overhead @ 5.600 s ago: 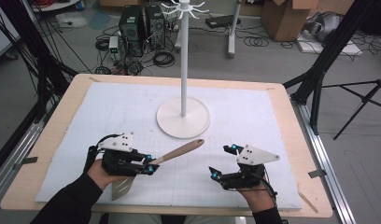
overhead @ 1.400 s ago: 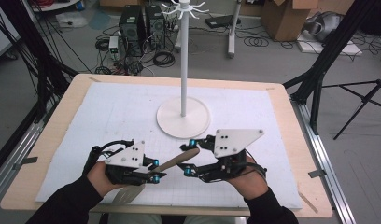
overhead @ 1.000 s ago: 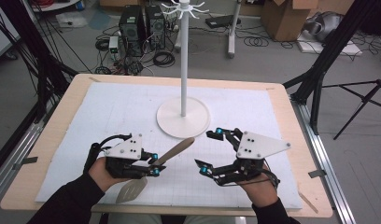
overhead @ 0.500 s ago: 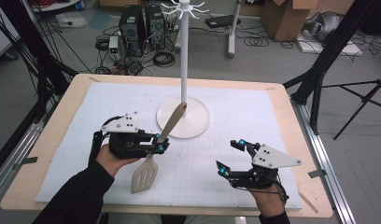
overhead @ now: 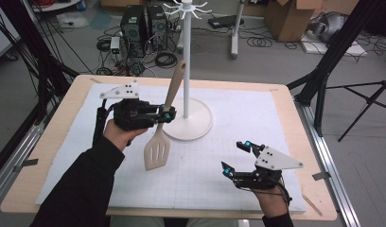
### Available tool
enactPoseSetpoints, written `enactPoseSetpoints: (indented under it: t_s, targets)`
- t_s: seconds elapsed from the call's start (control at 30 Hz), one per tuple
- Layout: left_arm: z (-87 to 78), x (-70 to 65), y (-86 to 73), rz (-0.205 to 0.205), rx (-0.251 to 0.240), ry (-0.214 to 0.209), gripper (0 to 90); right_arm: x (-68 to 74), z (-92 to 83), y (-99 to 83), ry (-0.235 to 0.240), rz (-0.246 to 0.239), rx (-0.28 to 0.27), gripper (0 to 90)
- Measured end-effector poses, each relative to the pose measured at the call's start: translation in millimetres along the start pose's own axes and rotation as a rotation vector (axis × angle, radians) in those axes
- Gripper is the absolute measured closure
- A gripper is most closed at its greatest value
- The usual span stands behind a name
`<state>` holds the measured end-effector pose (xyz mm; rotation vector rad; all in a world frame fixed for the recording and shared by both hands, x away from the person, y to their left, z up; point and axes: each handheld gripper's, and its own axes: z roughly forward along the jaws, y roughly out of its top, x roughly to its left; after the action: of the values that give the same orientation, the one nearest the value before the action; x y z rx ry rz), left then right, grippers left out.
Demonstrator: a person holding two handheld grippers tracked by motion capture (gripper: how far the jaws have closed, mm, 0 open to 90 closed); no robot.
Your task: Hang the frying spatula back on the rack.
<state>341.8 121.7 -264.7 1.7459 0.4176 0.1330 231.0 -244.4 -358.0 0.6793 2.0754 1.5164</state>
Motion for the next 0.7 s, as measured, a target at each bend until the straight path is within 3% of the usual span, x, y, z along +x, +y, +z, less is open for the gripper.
enactPoseSetpoints:
  t_s: [0.33,0.7]
  targets:
    - [26.2,15.0,40.5,-0.005,-0.01,0.051,78.3,-3.2,0.5,-3.7,-0.007,0.016,0.002,18.8]
    - [44.7,29.3,65.4,-0.022,-0.003,0.081,78.3,-7.0,-2.6,-7.3,-0.01,0.032,0.0,18.5]
